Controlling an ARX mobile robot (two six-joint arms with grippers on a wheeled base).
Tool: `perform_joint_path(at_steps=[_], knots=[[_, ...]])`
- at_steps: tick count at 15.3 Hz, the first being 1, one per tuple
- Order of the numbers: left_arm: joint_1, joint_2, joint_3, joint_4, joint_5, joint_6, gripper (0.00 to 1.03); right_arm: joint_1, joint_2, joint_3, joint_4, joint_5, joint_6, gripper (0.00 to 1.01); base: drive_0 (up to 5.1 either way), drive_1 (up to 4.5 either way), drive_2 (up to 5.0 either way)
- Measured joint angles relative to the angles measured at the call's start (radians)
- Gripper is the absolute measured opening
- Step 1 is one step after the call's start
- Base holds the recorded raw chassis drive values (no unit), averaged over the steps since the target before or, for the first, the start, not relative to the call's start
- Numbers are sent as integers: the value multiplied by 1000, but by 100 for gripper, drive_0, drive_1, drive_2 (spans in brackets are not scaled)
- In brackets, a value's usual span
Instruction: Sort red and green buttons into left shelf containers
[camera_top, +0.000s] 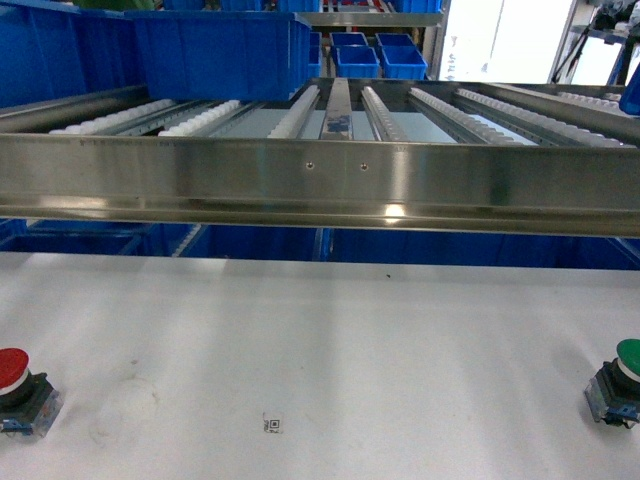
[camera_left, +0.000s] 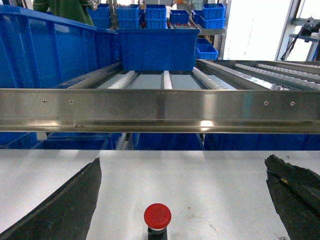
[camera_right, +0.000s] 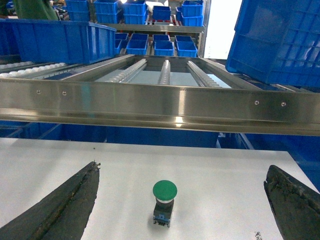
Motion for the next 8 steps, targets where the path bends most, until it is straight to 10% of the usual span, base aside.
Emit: perform_joint_path(at_steps=[8], knots=[[0, 0, 0, 0, 0, 0, 98, 0, 0, 0, 0, 0, 0, 98, 0, 0, 0]])
